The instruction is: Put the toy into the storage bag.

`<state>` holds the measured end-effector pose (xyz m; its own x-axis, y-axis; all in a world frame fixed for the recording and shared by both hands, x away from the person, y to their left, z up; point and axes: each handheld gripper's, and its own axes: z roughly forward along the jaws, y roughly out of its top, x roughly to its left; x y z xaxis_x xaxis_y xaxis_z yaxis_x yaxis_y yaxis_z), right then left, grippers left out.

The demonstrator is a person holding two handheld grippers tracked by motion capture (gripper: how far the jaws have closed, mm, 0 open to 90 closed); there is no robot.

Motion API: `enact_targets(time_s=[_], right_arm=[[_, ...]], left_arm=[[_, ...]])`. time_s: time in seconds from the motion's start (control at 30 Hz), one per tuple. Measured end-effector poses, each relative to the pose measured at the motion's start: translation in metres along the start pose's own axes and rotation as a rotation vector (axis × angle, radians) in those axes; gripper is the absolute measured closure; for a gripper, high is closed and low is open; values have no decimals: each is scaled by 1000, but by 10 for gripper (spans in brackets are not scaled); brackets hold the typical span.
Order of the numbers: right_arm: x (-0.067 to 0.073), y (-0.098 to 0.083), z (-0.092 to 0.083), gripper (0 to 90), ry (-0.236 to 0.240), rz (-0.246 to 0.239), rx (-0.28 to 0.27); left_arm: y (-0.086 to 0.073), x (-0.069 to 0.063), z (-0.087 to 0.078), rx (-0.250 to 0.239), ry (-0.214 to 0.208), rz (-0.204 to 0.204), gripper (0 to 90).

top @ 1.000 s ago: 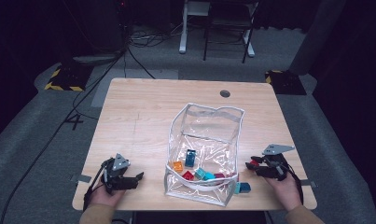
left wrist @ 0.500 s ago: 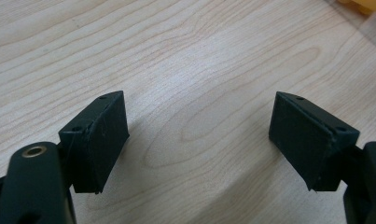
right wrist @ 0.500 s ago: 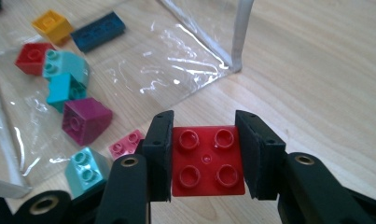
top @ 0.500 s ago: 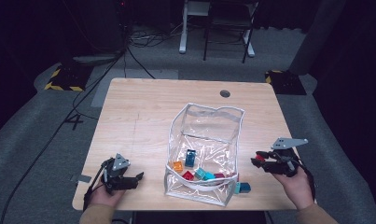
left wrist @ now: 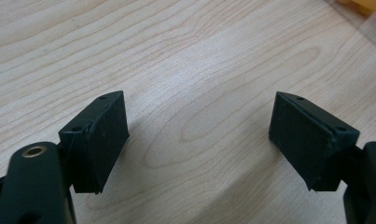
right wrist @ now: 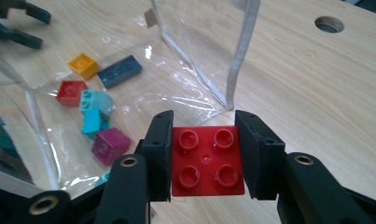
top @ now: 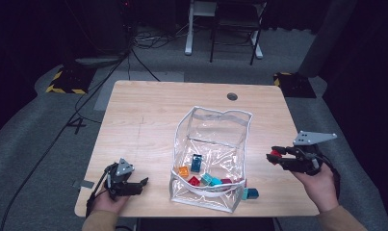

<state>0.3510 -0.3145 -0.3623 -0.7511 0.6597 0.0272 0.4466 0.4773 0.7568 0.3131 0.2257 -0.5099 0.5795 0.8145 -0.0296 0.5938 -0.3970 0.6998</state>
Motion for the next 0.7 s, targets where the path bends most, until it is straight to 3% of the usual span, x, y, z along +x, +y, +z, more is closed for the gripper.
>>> enact_targets(time_s=[0.23,0.7], right_arm=[[6,18,-11,595,38,-8,-35],[22,65,-27,595,70,-60,-91]], left_arm=[[0,0,0,1,2,2,200],[-1,0,-1,-1,1,0,200]])
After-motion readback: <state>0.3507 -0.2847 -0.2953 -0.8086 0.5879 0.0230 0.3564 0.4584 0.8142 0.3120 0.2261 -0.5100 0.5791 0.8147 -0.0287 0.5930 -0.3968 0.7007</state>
